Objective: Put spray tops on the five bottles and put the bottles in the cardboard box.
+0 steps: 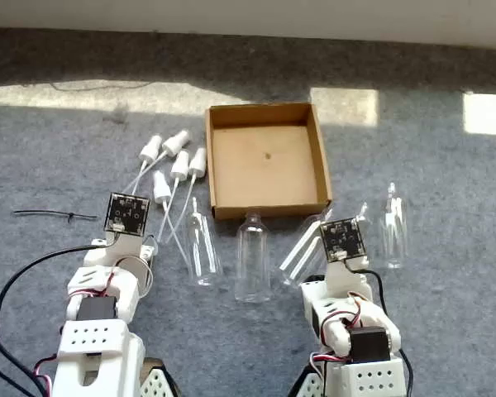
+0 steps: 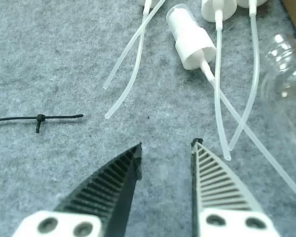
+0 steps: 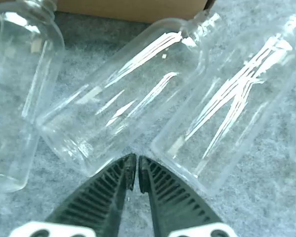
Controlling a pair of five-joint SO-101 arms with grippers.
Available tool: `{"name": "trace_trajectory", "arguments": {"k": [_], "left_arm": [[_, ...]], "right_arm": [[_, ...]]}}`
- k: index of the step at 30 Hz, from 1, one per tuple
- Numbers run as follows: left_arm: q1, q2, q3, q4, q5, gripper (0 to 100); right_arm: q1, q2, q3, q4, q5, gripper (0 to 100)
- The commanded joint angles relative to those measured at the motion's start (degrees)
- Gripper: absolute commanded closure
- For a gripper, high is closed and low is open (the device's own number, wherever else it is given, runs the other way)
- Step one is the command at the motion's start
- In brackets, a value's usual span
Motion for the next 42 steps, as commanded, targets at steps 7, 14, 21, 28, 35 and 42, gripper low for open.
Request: {"name": "trace_trajectory", "arguments": {"k": [7,14,21,28,35,42], "left_arm": [[0.8,-0.7,1.2,-1.1,0.0,84],[0.8,-0.7,1.2,-1.1,0.0,84],[0.8,-0.7,1.2,-1.1,0.0,84],[0.8,-0.7,1.2,-1.1,0.0,84],[0.8,-0.7,1.2,-1.1,0.0,84],[0.8,-0.7,1.2,-1.1,0.0,84]], "right_arm": [[0.7,-0.6,7.2,0.1,0.4,99.2],[0.7,-0.6,7.2,0.1,0.4,99.2],[0.7,-0.6,7.3,0.1,0.4,99.2],[0.5,-0.6,7.3,0.7,0.4,99.2],[0.7,-0.7,7.0,-1.6,0.4,99.2],[2.4,-0.7,6.6,-15.9,0.4,99.2]]}}
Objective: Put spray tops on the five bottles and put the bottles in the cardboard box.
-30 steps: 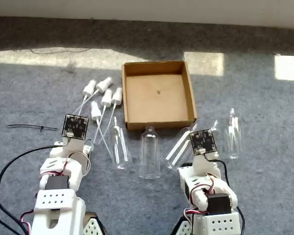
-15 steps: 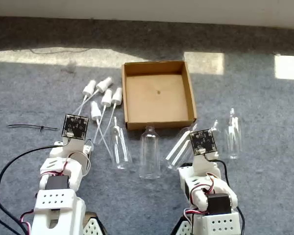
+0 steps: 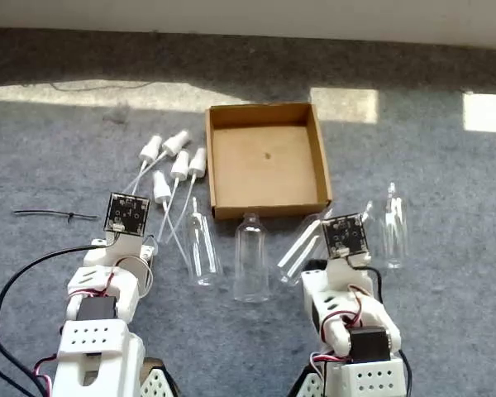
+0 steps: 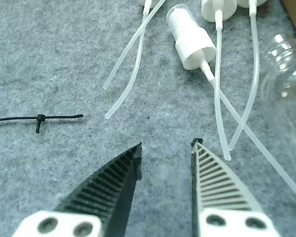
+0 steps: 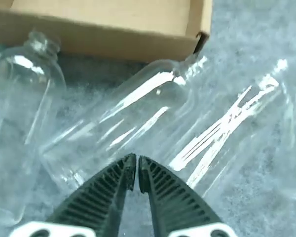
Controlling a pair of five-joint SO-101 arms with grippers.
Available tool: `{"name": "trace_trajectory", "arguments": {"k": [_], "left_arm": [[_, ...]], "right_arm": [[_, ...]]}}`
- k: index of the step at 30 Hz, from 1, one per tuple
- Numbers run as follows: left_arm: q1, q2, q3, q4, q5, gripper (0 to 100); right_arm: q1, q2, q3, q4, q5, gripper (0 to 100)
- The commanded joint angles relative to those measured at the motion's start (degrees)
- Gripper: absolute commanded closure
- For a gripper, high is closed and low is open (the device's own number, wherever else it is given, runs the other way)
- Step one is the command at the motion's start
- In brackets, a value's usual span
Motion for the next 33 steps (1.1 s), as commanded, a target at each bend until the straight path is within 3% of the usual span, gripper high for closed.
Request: {"name": "trace_trajectory", "arguments": {"k": [1,6,10,14,20,23,27,33], "left_arm": [[0.8,-0.7,1.2,-1.1,0.0,84],[0.8,-0.7,1.2,-1.1,0.0,84],[0.8,-0.7,1.2,-1.1,0.0,84],[0.8,-0.7,1.2,-1.1,0.0,84],[0.8,-0.7,1.2,-1.1,0.0,84],[0.8,-0.7,1.2,-1.1,0.0,84],[0.8,-0.7,1.2,-1.1,0.0,84],[0.8,-0.7,1.2,-1.1,0.0,84]], "right_arm": [[3.5,-0.7,5.8,-8.7,0.4,99.2],[12.4,-0.7,-2.7,-13.8,0.4,99.1],[14.2,0.0,-14.5,-9.7,0.4,98.8],[15.6,5.6,-26.5,-8.0,0.4,92.0],[18.5,38.4,-43.9,-6.1,2.3,86.8],[18.7,58.6,-56.4,1.7,7.5,86.4],[20.2,79.9,-72.9,10.0,7.7,84.2],[21.7,99.6,-91.5,21.0,14.0,73.5]]}}
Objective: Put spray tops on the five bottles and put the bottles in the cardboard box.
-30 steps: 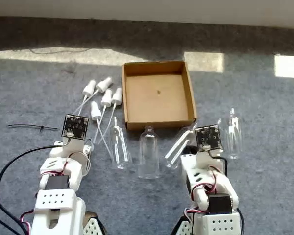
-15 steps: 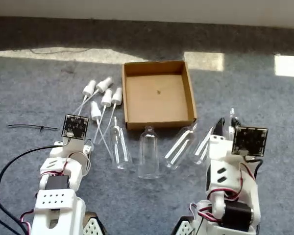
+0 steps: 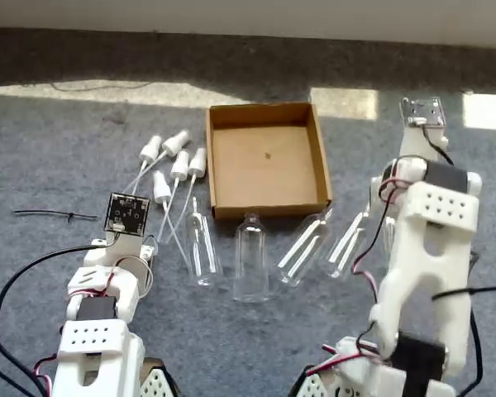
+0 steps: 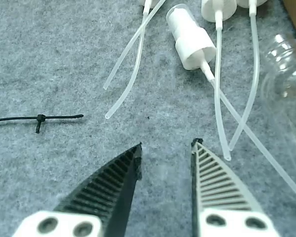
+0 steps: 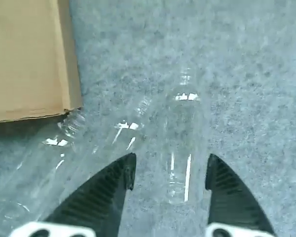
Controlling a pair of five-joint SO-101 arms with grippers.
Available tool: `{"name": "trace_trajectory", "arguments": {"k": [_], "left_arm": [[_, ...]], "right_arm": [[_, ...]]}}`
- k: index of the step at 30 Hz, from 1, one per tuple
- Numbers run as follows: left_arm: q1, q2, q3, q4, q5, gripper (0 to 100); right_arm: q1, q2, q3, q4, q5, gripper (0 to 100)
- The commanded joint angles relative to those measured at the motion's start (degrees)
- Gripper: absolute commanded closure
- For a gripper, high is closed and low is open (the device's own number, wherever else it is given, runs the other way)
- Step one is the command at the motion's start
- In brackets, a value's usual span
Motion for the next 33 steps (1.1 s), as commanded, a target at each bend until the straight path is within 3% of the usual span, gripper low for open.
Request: {"name": "trace_trajectory", "arguments": {"k": [1,11,33], "left_arm": [[0.8,-0.7,1.2,-1.1,0.0,84],[0.8,-0.7,1.2,-1.1,0.0,84],[0.8,-0.7,1.2,-1.1,0.0,84]], "right_arm": [[0.7,8.8,-12.5,6.7,5.3,73.0],[4.3,23.1,-21.6,9.7,8.1,72.4],[2.9,29.8,-21.8,3.8,14.6,72.4]]}}
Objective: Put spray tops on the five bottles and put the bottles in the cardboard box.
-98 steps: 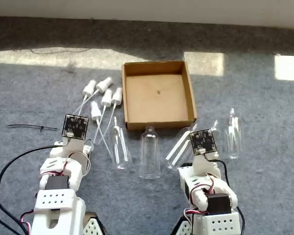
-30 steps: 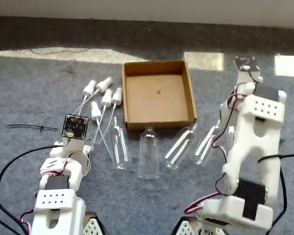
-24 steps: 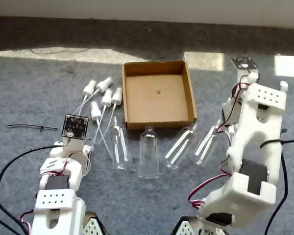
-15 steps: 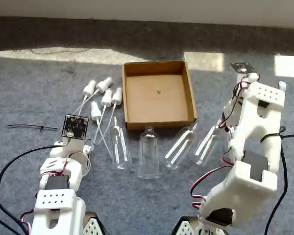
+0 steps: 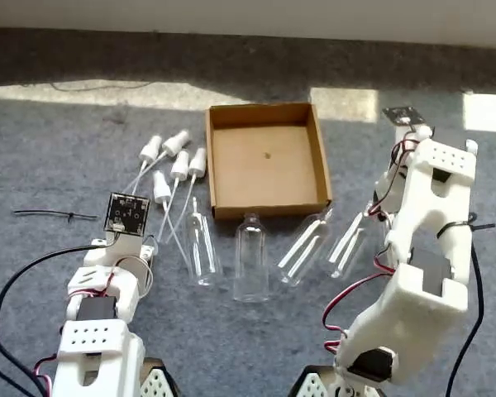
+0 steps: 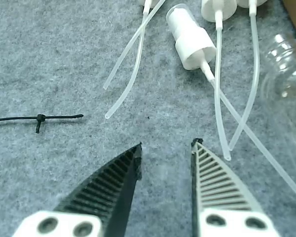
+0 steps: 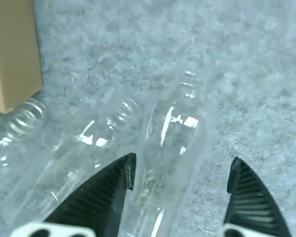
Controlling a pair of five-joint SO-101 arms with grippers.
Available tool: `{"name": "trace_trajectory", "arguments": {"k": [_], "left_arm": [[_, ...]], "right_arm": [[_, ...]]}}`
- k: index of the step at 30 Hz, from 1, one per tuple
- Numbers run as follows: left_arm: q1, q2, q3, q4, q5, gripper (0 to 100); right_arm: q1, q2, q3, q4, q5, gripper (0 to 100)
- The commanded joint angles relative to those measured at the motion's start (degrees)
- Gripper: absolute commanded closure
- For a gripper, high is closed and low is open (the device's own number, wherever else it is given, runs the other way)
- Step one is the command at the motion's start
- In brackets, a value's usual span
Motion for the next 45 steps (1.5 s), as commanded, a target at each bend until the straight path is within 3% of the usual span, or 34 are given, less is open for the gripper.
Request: {"name": "trace_trajectory", "arguments": {"k": [1,18,38,45], "left_arm": [[0.8,-0.7,1.2,-1.1,0.0,84],[0.8,-0.7,1.2,-1.1,0.0,84],[0.8,-0.7,1.2,-1.1,0.0,84],[0.8,-0.7,1.2,-1.1,0.0,84]], "right_arm": [[-0.5,0.8,-3.1,-1.0,1.1,72.4],[-1.1,1.4,-2.5,-12.7,-6.4,72.4],[-0.8,9.1,-2.6,-12.5,-10.0,72.8],[-0.7,9.1,-3.0,-9.8,-9.8,92.4]]}}
